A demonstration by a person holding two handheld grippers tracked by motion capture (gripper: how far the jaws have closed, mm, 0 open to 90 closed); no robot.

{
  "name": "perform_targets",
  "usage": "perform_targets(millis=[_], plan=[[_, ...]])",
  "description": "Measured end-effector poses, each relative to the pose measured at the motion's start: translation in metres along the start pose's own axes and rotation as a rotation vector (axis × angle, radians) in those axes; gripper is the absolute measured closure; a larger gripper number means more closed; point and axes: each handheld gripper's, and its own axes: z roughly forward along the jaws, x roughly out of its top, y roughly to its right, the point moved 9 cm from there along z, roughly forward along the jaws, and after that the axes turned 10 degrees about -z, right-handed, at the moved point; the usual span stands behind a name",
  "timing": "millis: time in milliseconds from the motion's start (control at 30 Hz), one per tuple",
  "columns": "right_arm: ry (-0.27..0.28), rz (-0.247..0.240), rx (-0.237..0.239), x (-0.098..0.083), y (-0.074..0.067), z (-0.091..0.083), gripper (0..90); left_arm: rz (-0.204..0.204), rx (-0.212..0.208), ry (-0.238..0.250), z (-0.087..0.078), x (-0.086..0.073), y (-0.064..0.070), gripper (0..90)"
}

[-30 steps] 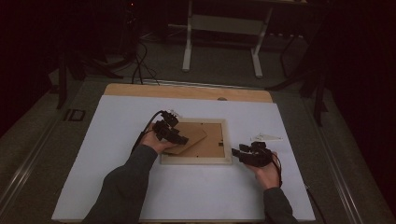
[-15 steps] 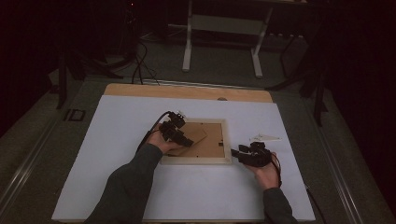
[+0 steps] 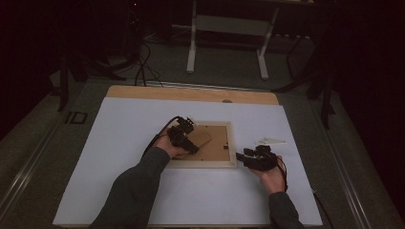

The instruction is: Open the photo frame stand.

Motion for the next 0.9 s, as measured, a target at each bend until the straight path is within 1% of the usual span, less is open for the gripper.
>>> perform_targets(millis=[233,367,433,533,600,767,867,900], plan=[[-0.004,0.0,0.001,-0.001,-0.001,0.002,52.4,0.022,0.028,0.009,0.0,0.0,0.001,38.0],[-0.013,0.006,0.006,-0.004,-0.002,0.005,52.5,0.038,0.051,0.016,-0.001,0.0,0.002,38.1],[-0.024,0.004,0.008,-0.004,-0.003,0.007,52.5,0.045,0.061,0.02,-0.001,0.001,0.003,38.1],[-0.024,0.0,0.012,-0.003,-0.003,0.008,52.6,0.06,0.081,0.029,-0.001,0.0,0.003,38.1],[-0.023,0.001,0.012,-0.002,-0.002,0.008,52.7,0.067,0.09,0.036,-0.001,0.0,0.004,38.2],[-0.038,-0.021,0.005,0.006,0.003,0.009,52.8,0.08,0.109,0.056,-0.001,-0.001,0.005,38.2],[-0.044,-0.027,0.007,0.014,0.006,0.009,53.2,0.086,0.115,0.075,-0.001,-0.001,0.006,38.2],[-0.044,-0.03,0.005,0.018,0.007,0.009,53.4,0.095,0.12,0.075,-0.001,-0.001,0.006,38.2]])
